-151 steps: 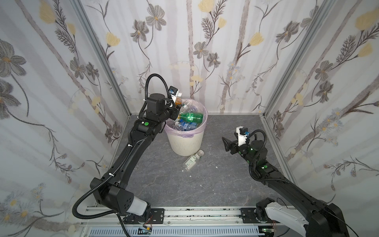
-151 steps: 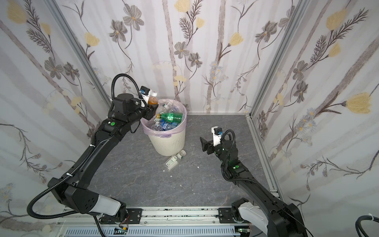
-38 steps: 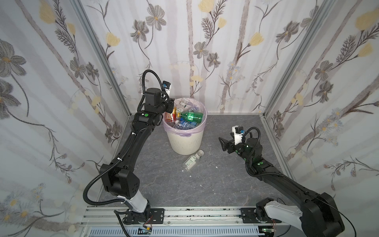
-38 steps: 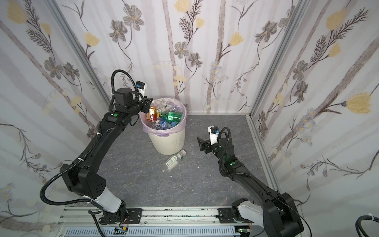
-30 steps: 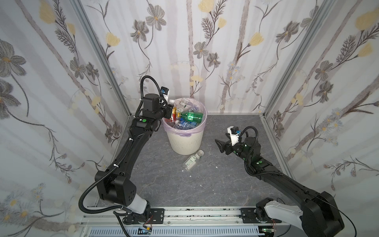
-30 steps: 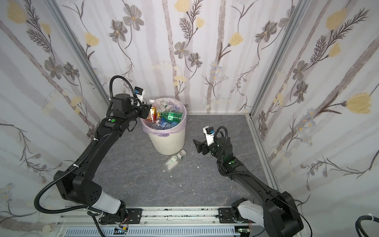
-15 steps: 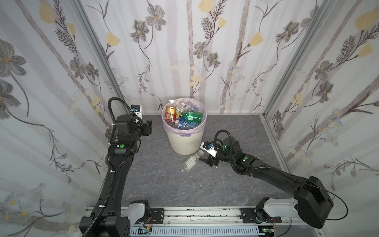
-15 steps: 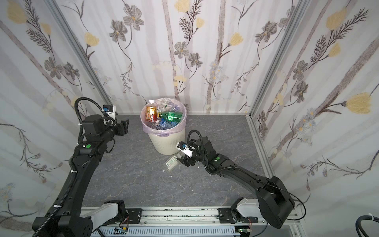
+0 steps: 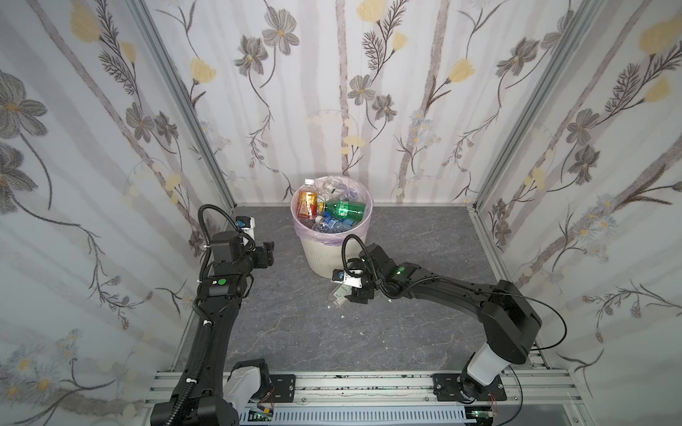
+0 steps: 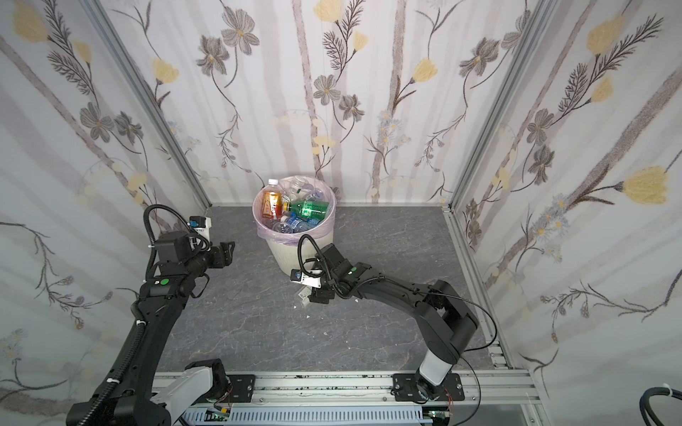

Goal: Put the plastic bottles in the bin
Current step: 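Lower the right gripper onto the clear green-labelled bottle and close it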

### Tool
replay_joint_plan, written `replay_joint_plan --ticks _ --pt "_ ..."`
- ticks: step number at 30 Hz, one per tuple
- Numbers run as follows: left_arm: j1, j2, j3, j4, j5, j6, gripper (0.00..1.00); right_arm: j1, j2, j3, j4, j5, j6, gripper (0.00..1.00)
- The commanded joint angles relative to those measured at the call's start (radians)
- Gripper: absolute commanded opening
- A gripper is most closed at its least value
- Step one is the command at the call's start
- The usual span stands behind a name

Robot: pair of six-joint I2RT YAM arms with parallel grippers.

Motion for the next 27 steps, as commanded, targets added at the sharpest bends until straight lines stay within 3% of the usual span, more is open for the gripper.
replay_joint_plan --ticks 1,11,27 --pt "0.006 -0.014 -0.012 0.023 0.001 0.0 0.75 0.016 0.047 0.041 -0.063 0.04 -0.062 0.88" --pt "0.025 -0.042 -0.048 0.024 0.006 -0.004 0.81 0.023 0.152 0.094 -0.106 0.044 -0.087 0.88" --pt "0.031 -0.043 -0.052 0.026 0.015 -0.002 0.81 0.035 0.216 0.127 -0.119 0.012 -0.074 0.85"
